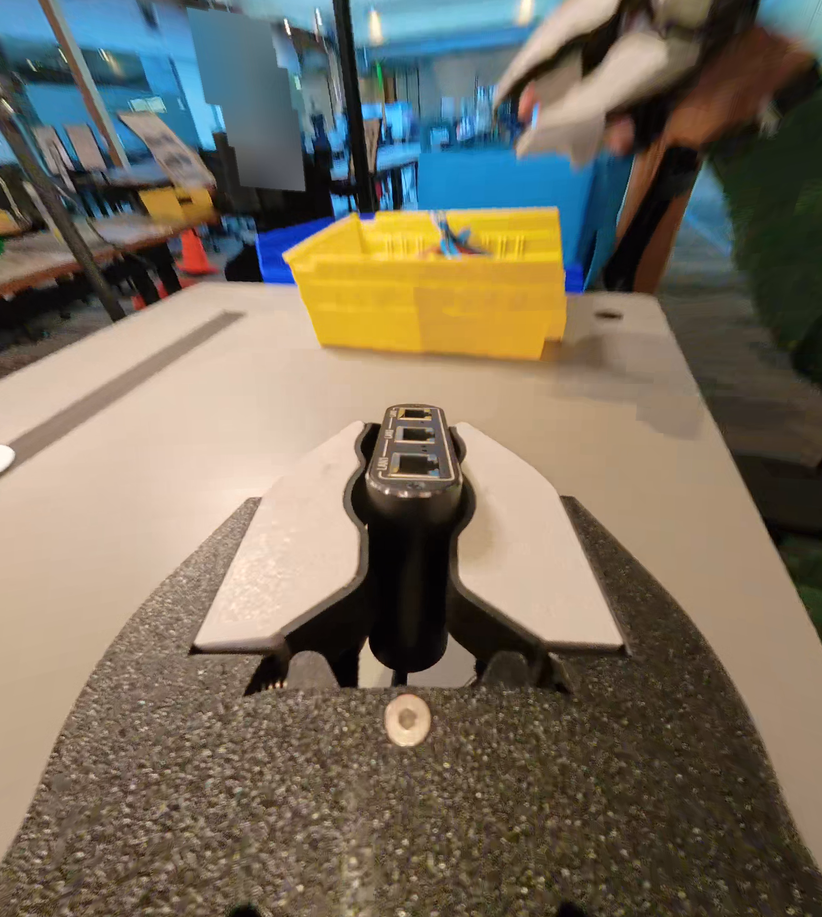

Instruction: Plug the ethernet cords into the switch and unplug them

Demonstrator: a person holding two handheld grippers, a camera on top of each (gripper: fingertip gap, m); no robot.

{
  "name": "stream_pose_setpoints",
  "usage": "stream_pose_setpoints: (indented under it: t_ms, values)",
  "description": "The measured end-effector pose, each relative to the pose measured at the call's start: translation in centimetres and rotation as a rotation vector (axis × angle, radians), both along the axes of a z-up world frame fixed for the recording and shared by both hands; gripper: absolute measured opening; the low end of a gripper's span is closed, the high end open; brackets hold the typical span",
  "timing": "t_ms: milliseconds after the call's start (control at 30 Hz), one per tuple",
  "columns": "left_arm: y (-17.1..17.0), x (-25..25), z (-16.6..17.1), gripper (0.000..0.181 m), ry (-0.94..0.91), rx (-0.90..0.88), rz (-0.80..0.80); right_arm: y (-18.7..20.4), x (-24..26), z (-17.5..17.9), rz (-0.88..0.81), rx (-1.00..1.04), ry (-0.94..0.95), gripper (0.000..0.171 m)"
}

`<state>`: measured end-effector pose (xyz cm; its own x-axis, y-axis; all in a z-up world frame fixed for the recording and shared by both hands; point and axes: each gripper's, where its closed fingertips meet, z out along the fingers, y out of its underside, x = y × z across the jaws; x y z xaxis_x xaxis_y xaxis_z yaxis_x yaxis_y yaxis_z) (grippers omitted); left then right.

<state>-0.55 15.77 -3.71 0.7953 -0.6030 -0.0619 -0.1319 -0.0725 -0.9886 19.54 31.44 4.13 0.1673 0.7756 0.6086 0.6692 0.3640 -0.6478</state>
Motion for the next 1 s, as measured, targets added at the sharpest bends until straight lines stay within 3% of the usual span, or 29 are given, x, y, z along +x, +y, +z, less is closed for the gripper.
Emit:
stream_pose_setpoints:
  t_ms: [100,167,300,467,667,733,1000]
  values:
    - [-0.9,-1.1,3.1,0.028,-0.139,0.13,-0.007,-7.7,-7.2,-1.8,0.315,-0.126,0.182,0.029]
    - [-1.6,-1.8,4.8,0.028,-0.231,0.198,-0.024,-11.2,-11.4,-4.1,0.421,-0.207,0.217,0.028]
    - [-3.3,-2.7,7.4,0.028,-0.398,0.309,-0.105,-16.1,-18.8,-7.5,0.526,-0.332,0.244,0.029]
    - [-4.6,-2.6,8.5,0.028,-0.517,0.336,-0.219,-20.6,-23.2,-8.0,0.6,-0.594,0.307,0.034]
    - [-5.0,-1.1,8.2,0.028,-0.505,0.343,-0.269,-22.3,-24.5,-8.2,0.584,-0.638,0.342,0.03]
    - [-4.9,-1.2,8.2,0.028,-0.494,0.346,-0.258,-22.1,-24.1,-8.2,0.584,-0.599,0.359,0.009]
    - [-4.3,0.0,6.4,0.03,-0.307,0.252,-0.251,-20.5,-21.8,-8.8,0.549,-0.509,0.309,0.009]
